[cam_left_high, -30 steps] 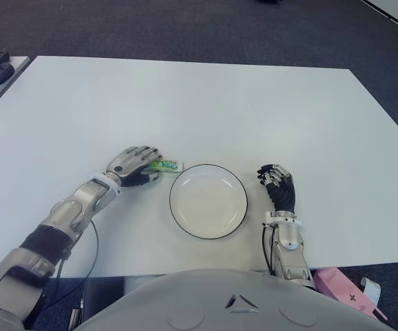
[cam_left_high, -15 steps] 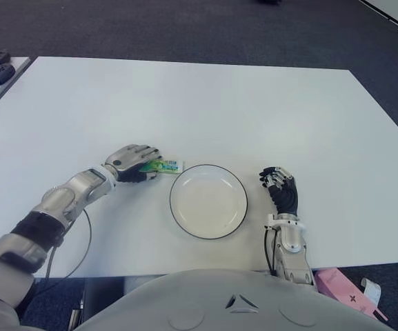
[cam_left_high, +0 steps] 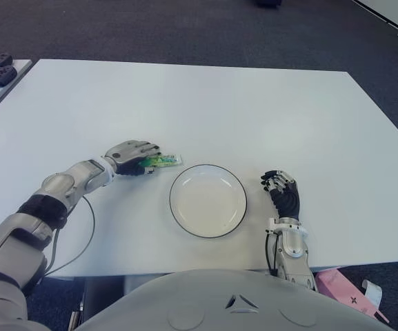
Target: Put the toothpaste on the table into the plate.
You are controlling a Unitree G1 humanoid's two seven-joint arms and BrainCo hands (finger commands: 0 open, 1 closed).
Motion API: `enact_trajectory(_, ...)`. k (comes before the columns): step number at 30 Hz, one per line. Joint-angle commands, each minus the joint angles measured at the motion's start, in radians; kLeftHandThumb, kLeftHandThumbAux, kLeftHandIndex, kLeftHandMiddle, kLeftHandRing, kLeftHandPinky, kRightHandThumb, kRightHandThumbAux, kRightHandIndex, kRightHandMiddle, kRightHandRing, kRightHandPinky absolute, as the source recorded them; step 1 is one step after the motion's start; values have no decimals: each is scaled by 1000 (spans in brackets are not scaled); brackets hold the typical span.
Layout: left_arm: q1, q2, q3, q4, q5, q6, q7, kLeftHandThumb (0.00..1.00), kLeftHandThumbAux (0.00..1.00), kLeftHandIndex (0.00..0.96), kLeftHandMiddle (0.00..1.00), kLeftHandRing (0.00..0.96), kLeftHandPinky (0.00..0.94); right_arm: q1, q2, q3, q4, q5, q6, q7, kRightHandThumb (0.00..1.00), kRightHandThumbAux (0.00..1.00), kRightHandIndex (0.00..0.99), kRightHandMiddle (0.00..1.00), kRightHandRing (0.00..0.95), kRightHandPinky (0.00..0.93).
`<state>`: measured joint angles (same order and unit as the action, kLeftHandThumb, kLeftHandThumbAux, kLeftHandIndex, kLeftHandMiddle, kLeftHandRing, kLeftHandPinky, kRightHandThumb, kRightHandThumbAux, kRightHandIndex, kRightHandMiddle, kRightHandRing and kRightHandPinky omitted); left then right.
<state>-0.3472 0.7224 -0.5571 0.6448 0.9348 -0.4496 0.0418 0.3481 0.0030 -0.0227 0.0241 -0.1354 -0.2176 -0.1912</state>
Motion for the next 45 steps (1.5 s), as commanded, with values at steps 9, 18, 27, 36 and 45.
enact_trajectory(9, 26, -49, -115, 256, 57, 63, 35, 589, 128, 0, 31, 30, 73, 23, 0, -6, -23, 6, 31, 10, 707, 725, 429, 500, 489, 495)
enact_trajectory(18, 32, -52, -116, 255, 50, 110, 59, 697, 269, 5, 177, 255, 393, 24, 3, -9, -27, 12, 34, 15, 707, 725, 429, 502, 493, 497)
enact_trajectory(27, 52, -51, -107, 243, 37, 138, 117, 754, 345, 100, 276, 341, 503, 22, 2, -10, -29, 10, 40, 15, 707, 725, 429, 503, 491, 492)
enact_trajectory(36, 65, -52, -101, 240, 28, 156, 156, 766, 378, 190, 348, 395, 511, 18, 0, -7, -26, 4, 31, 13, 707, 726, 429, 501, 489, 489)
enact_trajectory(45, 82, -52, -88, 217, 21, 182, 181, 789, 395, 247, 385, 422, 562, 12, 1, -8, -25, 9, 29, 16, 707, 727, 429, 498, 488, 494)
